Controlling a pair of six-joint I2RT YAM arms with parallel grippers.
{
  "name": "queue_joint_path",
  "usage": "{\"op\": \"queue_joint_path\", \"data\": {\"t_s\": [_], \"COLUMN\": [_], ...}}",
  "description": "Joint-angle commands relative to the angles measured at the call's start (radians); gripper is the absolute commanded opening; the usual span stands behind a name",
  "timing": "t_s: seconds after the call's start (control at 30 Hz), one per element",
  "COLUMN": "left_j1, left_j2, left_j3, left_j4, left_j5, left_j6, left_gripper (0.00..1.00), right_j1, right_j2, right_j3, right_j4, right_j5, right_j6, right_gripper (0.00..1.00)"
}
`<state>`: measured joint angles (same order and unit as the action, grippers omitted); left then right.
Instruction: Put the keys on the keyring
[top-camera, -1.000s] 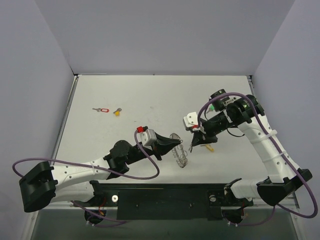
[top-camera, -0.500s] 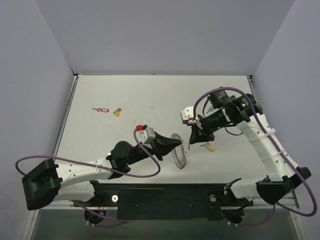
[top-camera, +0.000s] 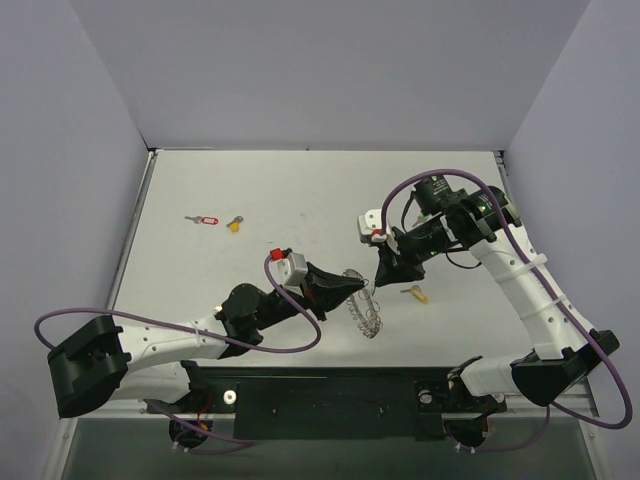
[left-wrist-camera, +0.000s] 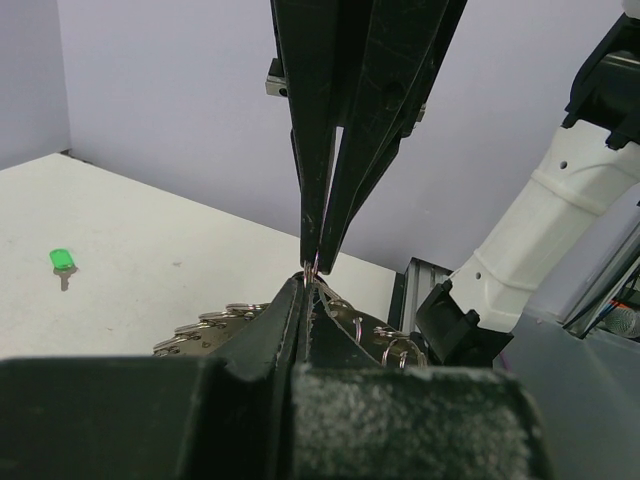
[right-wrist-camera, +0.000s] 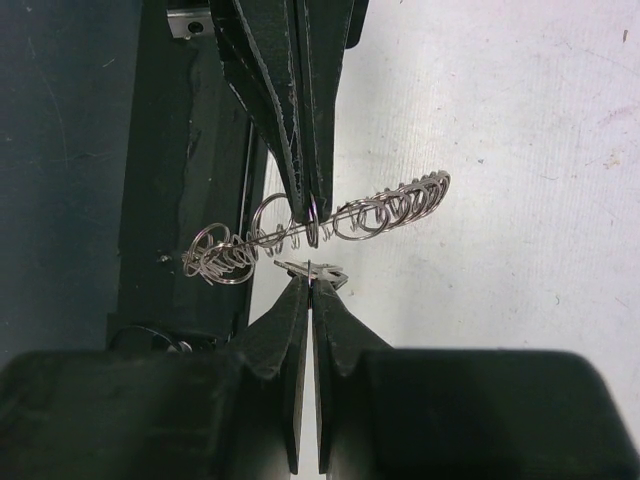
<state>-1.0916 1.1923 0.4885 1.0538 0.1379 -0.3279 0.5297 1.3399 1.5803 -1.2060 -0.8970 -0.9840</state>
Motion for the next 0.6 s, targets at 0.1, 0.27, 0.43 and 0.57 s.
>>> {"op": "queue_joint_path", "data": {"t_s": [0.1,0.27,0.43,0.57], "left_j1": [-0.005,-0.004,-0.005,-0.004], "left_j2": [0.013,0.013,0.015,0.015], "left_j3": [0.007,0.007,0.01,0.005], "left_j4": [0.121,0.124,0.123,0.123], "left_j5": [-0.008,-0.008,0.0,0.008], "left_j6": [-0.031,-0.031,-0.036,-0.04], "left_gripper": [0.0,0.0,0.0,0.0], "right_j1": [0.009,0.007,0.004,0.0], "right_j2": [0.008,0.008,0.013,0.013], "right_j3": [0.033,0.034,0.038,0.047], "right_j4": [0.002,0.005,0.01,0.008], "right_j5": [-0.043,-0.049,-0.04,-0.039], "right_j6": [0.028,0.036,0.039,0.042], "right_gripper": [0.0,0.0,0.0,0.0]}}
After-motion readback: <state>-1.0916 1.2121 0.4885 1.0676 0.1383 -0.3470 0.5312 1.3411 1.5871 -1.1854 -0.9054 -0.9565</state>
